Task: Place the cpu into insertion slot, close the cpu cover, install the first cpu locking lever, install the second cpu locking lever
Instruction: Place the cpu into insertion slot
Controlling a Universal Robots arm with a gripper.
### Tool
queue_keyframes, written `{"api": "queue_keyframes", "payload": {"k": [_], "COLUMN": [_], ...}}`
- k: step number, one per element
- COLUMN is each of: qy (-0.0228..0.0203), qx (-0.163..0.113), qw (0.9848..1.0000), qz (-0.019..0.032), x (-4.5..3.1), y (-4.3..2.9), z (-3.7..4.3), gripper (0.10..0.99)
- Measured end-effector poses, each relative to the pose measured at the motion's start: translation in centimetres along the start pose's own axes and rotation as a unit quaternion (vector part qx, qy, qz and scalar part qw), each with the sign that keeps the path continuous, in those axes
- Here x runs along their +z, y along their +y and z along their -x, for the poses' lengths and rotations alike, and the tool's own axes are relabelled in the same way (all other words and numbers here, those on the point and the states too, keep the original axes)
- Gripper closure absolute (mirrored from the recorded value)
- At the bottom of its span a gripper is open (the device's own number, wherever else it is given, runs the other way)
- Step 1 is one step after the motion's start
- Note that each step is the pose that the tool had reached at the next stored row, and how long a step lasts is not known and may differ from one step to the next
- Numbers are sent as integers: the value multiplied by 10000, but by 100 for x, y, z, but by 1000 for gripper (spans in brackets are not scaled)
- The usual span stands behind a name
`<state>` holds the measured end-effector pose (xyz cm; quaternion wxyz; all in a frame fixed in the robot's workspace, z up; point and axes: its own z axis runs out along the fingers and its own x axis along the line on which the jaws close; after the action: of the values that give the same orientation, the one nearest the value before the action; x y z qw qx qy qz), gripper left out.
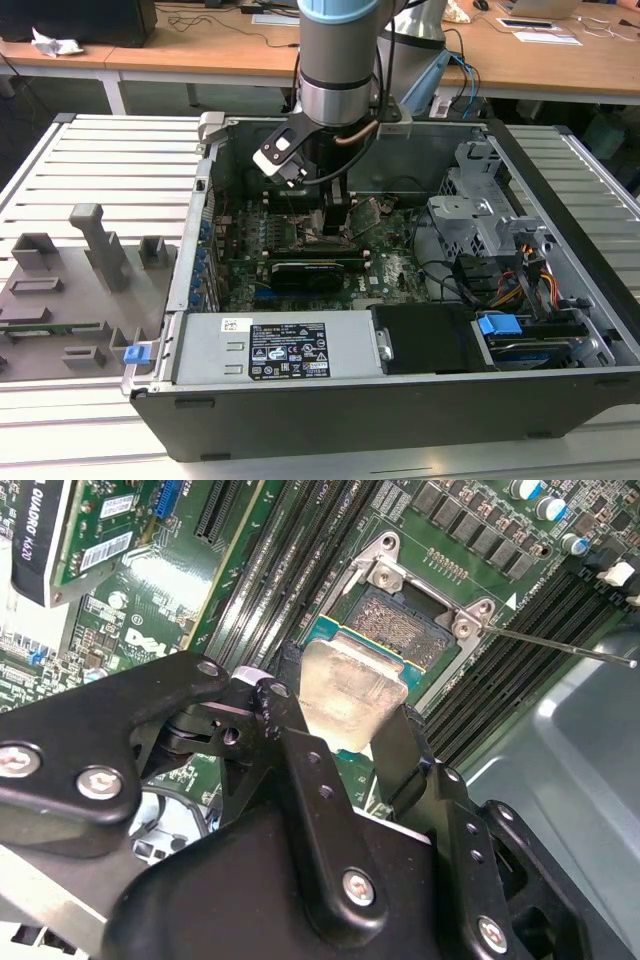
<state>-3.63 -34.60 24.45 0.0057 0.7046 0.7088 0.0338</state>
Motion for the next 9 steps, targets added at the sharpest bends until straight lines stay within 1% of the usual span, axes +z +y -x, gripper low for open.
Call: {"api": "queue_keyframes", "payload": {"k": [9], "qy": [-1], "qx": [1], "qw": [10000], "qz": [0], "x": [31], "y": [-4], "z": [-5], "gripper": [561]}}
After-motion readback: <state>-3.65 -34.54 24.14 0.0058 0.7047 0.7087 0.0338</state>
